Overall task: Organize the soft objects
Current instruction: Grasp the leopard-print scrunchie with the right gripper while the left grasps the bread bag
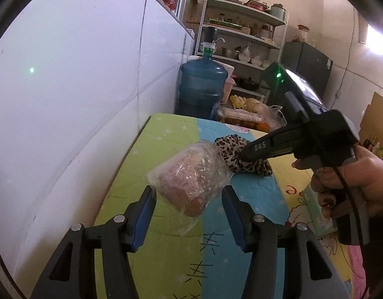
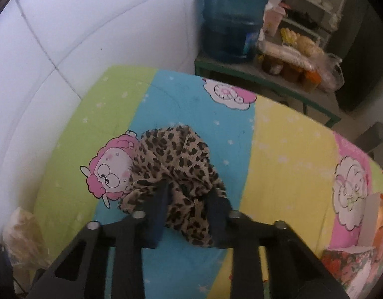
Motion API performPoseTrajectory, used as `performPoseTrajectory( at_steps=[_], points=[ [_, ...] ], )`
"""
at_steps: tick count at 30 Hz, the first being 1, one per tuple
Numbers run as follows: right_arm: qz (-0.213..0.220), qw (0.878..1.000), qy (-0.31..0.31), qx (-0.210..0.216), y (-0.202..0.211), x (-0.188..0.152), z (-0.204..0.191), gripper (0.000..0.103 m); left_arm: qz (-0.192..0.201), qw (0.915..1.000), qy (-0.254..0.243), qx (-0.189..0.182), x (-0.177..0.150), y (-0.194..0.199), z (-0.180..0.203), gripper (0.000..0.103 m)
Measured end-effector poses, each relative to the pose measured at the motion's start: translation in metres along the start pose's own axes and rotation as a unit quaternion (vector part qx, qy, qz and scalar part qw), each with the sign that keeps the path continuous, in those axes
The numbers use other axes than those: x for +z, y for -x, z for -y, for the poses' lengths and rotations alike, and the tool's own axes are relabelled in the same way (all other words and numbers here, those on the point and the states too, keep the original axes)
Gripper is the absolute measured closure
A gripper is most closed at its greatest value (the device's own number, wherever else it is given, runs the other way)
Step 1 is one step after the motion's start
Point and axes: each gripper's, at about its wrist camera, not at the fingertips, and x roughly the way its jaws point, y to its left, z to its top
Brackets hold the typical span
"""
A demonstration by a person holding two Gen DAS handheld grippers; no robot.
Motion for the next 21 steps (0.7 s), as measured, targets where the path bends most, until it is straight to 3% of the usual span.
performPoseTrajectory(
  at_steps=[4, 12, 21],
  points=[
    [0.032, 0.999, 0.001, 0.016, 0.018, -0.008, -0.004, 0.092, 0.007, 1.0, 0.004, -0.002, -0.003, 0.008, -0.004, 0.048],
    [0.096, 0.993, -0.008, 0.066, 0.071, -0.033, -0.015, 0.093, 0.023, 0.9997, 0.011, -0.003, -0.009, 0.029, -0.009, 0.048],
    [0.132, 0.986, 0.02, 0.1, 0.125, -0.096, -0.033, 0.093, 0.048, 0.9988, 0.005, 0.003, -0.023, 0.068, 0.0, 0.048]
  ],
)
